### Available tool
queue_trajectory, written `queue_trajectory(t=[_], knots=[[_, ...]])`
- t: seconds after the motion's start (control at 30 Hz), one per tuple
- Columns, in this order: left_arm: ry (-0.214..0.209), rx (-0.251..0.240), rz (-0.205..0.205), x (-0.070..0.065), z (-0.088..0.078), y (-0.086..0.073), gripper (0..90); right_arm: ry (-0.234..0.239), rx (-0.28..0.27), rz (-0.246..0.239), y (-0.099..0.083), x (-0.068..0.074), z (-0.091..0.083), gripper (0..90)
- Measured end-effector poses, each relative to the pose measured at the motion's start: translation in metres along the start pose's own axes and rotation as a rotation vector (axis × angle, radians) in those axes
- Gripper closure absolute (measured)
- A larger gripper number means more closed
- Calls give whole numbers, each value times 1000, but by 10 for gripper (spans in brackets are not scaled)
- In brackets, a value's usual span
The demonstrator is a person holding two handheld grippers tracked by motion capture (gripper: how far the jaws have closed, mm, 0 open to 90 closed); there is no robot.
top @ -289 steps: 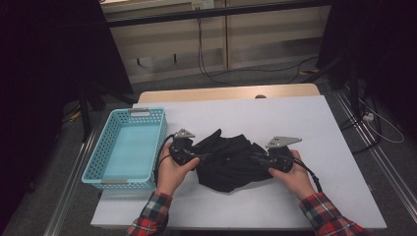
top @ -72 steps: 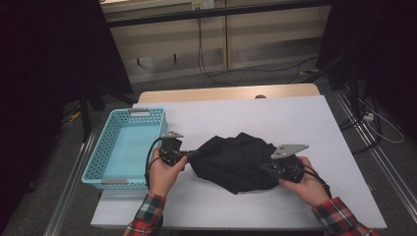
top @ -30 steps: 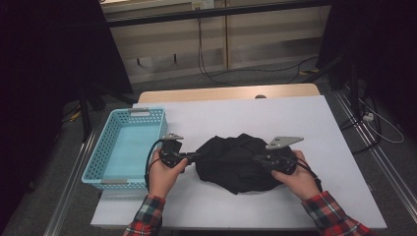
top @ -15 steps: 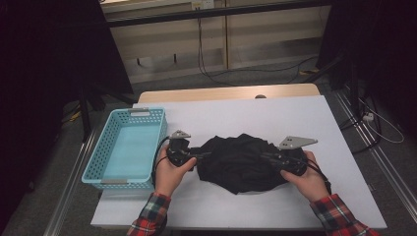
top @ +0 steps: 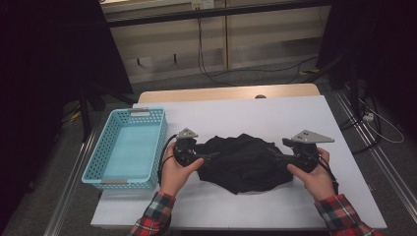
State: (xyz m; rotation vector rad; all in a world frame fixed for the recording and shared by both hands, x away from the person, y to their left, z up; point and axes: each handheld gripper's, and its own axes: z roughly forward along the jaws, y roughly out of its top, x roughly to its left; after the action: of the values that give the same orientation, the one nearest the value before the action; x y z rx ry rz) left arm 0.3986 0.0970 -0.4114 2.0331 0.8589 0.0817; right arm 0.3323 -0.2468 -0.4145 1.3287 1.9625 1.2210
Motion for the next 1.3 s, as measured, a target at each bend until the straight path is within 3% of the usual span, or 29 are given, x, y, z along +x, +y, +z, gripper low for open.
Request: queue_trajectory(t=[0.1,0.17,0.27,0.37,0.43,0.57,0.67,0.77,0.97,1.1,1.2,1.3], knots=[[-25,6,32,-10,8,4,271,-23,-6,33,-1,-6,-1,255],[-46,7,45,-16,15,6,273,-31,5,32,-2,-8,0,251],[-52,46,85,-23,28,5,328,-30,20,24,-3,-7,1,242],[-65,81,83,-24,38,1,399,-26,21,21,-3,-5,1,241],[-83,91,80,-25,42,0,491,-28,25,15,-4,-6,1,233],[-120,105,82,-30,49,-1,574,-33,27,20,-4,-7,2,230],[-125,121,106,-33,53,-2,637,-39,25,12,-4,-7,2,230],[-141,124,92,-34,55,-4,692,-37,28,13,-4,-7,2,230],[-147,142,100,-36,50,-3,872,-31,34,9,-4,-7,3,230],[-147,134,100,-34,39,1,880,-29,37,8,-5,-7,3,229],[-120,121,96,-27,23,4,881,-31,29,14,-4,-7,2,224],[-106,101,65,-17,7,4,882,-33,33,14,-5,-9,3,222]])
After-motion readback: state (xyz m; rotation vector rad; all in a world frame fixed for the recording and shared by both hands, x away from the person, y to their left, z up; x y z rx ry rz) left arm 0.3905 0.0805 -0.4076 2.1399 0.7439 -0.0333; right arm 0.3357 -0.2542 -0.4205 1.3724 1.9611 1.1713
